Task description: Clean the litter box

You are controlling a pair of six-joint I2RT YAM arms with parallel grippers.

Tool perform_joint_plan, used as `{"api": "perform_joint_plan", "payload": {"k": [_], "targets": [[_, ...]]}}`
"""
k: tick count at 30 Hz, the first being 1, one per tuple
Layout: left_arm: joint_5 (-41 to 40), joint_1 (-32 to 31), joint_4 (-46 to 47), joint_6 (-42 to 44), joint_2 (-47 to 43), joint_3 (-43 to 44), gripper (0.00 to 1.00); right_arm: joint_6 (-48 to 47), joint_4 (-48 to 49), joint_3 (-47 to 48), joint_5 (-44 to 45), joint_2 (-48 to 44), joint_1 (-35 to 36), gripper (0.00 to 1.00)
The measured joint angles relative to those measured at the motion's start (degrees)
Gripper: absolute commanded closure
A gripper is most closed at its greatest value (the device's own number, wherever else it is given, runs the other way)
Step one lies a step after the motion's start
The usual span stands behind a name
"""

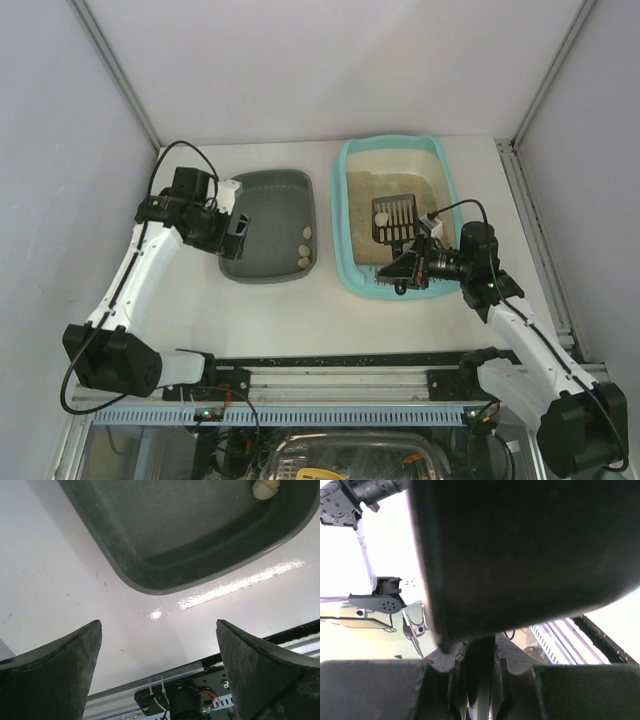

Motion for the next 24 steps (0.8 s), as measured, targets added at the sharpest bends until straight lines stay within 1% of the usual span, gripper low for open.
{"api": "perform_joint_plan", "payload": {"k": [2,5,7,10,13,16,19,24], "targets": [[-1.77,0.0,0.48,0.0,-1.11,-1.2,0.0,0.35,1.07,0.24,0.28,-0.2,1.36,1.0],[-4.28,0.98,0.85,-0.35,-2.54,-1.97,0.0,-1.31,-1.53,3.87,1.64,1.92,4.31,1.0],[-5.35,3.32,1.64,-1.53,-3.13,-1.97,0.0,-2.71,-2.86,8.55,2.97,5.18,7.65,1.0],[-5.42,9.35,2.97,-4.13,-3.26,-1.97,0.0,-3.69,-3.02,12.72,5.05,8.55,11.78,1.0],[-2.95,16.0,4.2,-7.26,-3.21,-1.97,0.0,-5.11,-4.07,16.85,8.17,13.42,16.35,1.0],[0.94,20.35,4.76,-9.66,-3.21,-1.97,0.0,-7.78,-6.91,22.56,12.09,20.17,21.16,1.0],[4.24,21.84,5.05,-11.26,-3.23,-1.99,0.0,-11.45,-10.36,29.42,16.61,27.32,26.51,1.0],[8.07,21.9,6.36,-13.14,-4.37,-3.21,0.0,-18.75,-16.63,38.66,25.88,36.68,34.67,1.0]]}}
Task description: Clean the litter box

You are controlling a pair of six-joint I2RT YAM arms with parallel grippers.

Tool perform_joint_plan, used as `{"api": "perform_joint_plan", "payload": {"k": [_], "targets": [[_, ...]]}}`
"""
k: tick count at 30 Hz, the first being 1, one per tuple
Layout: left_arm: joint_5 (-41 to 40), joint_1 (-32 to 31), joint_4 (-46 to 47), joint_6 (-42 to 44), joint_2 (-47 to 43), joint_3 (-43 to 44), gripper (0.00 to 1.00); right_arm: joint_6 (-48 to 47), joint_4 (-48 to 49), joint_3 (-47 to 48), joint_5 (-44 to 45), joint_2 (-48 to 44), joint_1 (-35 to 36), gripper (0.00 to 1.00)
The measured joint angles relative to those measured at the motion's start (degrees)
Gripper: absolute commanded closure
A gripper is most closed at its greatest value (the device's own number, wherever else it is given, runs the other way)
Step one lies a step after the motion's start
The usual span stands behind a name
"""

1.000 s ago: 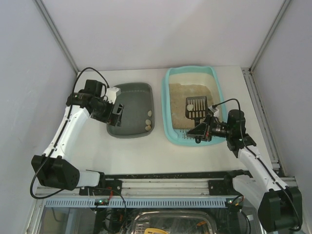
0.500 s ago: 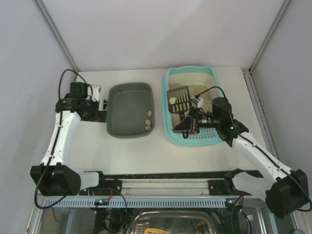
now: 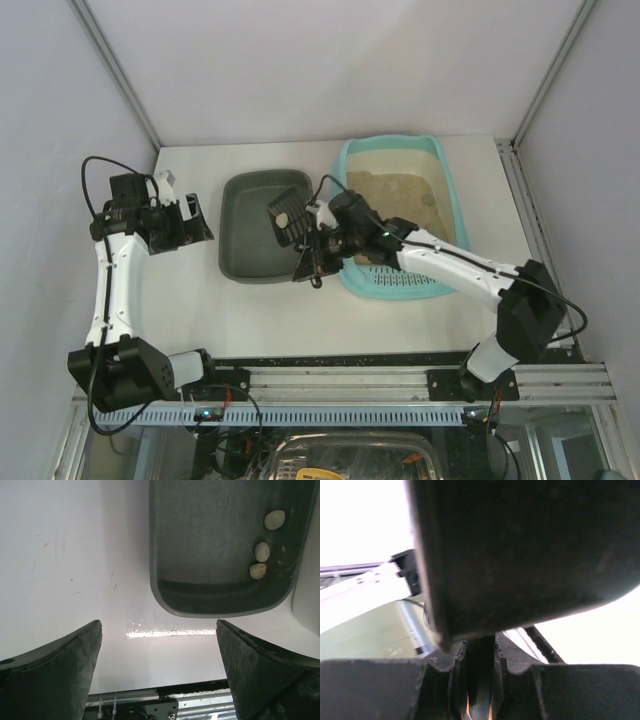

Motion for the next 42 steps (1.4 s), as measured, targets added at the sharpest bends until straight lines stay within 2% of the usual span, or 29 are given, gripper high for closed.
{"api": "perform_joint_plan", "payload": {"k": [8,20,27,31,36,42], "targets": [[2.19,0.02,0.7,-0.5,-3.06,-3.5,0.0,-10.51,-11.91,10.97,18.38,11.32,6.64,1.0],[2.89,0.02,0.02,0.07,-2.8,-4.59,0.0,-17.66,-36.57,40.48,57.96,30.56,11.63,1.0],[-1.29,-1.95,0.0,1.68,-2.69,-4.37,0.0,-21.2,-43.6,43.19,72.48,35.43,16.52,1.0],[-4.13,-4.5,-0.74,3.78,-1.73,-2.97,0.0,-21.79,-45.22,43.19,74.6,36.44,17.11,1.0],[-5.11,-6.8,-3.5,6.78,2.58,5.4,0.0,-21.27,-45.35,43.19,71.25,35.19,14.53,1.0],[-4.76,-13.53,-7.87,14.12,8.98,18.4,0.0,-17.42,-46.93,42.14,61.0,23.3,5.62,1.0]]}}
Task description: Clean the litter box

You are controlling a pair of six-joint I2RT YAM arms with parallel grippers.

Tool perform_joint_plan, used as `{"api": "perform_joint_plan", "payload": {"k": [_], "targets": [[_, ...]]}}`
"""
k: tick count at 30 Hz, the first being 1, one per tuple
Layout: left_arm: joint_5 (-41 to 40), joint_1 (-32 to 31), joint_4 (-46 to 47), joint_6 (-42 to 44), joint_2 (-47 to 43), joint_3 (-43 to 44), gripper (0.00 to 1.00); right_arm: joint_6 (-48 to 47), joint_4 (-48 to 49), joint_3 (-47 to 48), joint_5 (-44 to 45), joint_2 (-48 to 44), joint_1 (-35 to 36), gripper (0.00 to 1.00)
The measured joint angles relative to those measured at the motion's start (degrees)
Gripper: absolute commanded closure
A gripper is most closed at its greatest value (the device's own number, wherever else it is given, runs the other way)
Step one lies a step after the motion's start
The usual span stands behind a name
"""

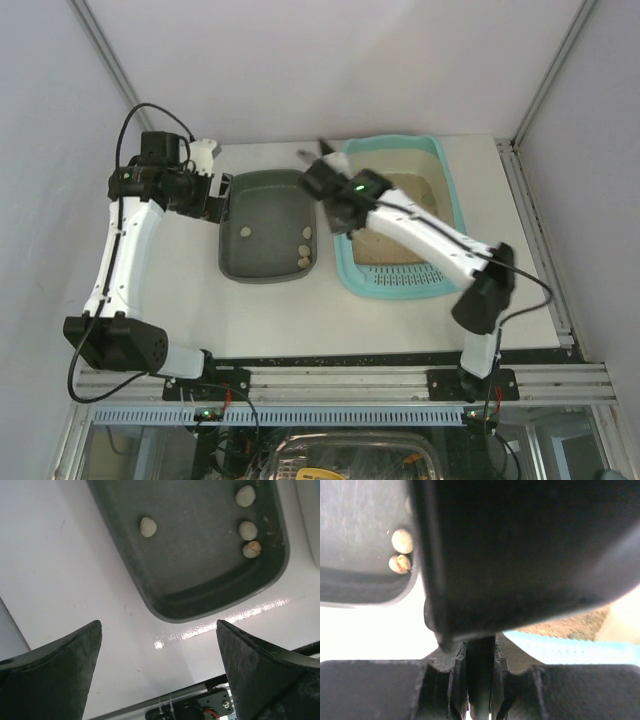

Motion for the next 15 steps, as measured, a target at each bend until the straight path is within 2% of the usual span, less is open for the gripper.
{"api": "perform_joint_plan", "payload": {"k": [3,4,5,8,11,15], "targets": [[1.79,-2.73,-2.51,3.13,3.19,5.33,0.0,2.23,-1.27,-2.64,-3.63,-9.35,-5.55,1.0],[2.6,-3.41,-3.15,3.61,4.7,7.34,0.0,4.28,-2.58,-5.01,-5.84,-14.69,-10.01,1.0],[3.54,-3.91,-3.41,3.72,6.38,9.31,0.0,4.28,-2.58,-5.01,-5.84,-14.69,-10.01,1.0],[6.19,-4.57,-3.13,2.27,12.15,15.19,0.0,5.6,-3.26,-13.0,-10.12,-20.04,-17.0,1.0],[9.16,-4.79,-0.9,-1.77,18.27,20.94,0.0,5.73,-6.05,-17.33,-13.16,-18.05,-22.29,1.0],[12.83,-5.79,2.05,-7.32,27.41,31.76,0.0,5.22,-8.96,-17.27,-14.95,-8.39,-27.04,1.0]]}}
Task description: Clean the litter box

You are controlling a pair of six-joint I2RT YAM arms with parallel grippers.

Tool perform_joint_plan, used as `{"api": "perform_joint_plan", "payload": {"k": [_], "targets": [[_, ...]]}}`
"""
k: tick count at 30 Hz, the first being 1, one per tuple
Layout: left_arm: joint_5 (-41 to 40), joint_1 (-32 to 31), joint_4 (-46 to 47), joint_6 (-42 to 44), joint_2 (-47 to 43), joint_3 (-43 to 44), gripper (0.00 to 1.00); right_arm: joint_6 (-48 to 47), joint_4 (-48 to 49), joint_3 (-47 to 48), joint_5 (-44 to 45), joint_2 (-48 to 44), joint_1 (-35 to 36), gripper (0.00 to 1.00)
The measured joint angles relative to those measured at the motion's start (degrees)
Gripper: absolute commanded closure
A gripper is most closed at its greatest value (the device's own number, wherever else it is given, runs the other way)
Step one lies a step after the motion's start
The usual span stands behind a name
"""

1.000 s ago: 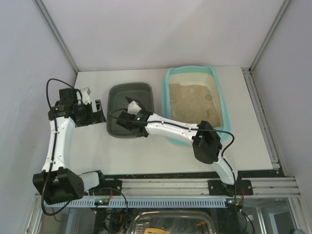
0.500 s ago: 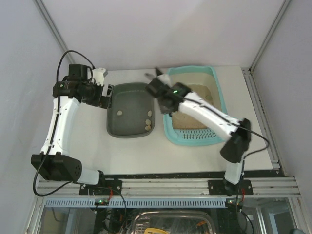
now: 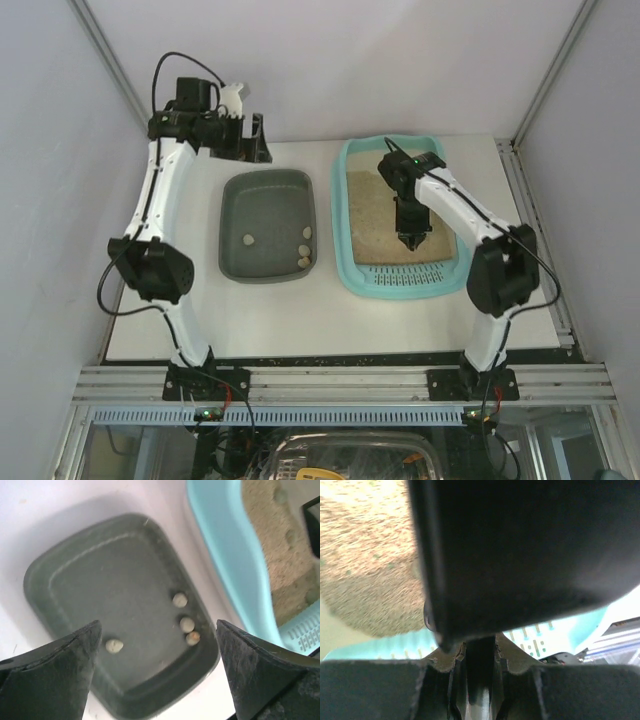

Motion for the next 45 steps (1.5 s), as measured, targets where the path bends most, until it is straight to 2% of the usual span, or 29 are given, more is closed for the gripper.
{"api": "perform_joint_plan", "payload": {"k": [3,8,16,26,35,40,45], "targets": [[2.58,-1.6,2.03,-2.89,5.64,6.58,0.0,-0.74,-3.61,3.69,0.66,7.1,-1.57,1.0],[7.28,-3.34,3.61,-6.01,10.29,8.48,0.0,-0.74,-7.39,13.9,3.93,17.14,-4.33,1.0],[8.74,-3.37,6.88,-7.34,10.51,3.1,0.0,-0.37,-10.64,16.35,8.48,21.57,-9.99,1.0],[8.79,-3.37,8.33,-8.74,10.93,1.66,0.0,-1.95,-9.09,16.46,3.34,25.73,-12.63,1.0],[8.55,-3.37,7.41,-7.96,12.07,1.66,0.0,-3.58,0.83,17.42,-9.79,25.9,-12.5,1.0],[8.5,-3.37,5.88,-6.86,12.39,1.64,0.0,-4.57,9.84,12.26,-21.14,23.1,-12.74,1.0],[8.41,-3.23,5.51,-6.6,12.39,0.7,0.0,-5.01,19.23,3.04,-32.11,18.69,-13.49,1.0]]}}
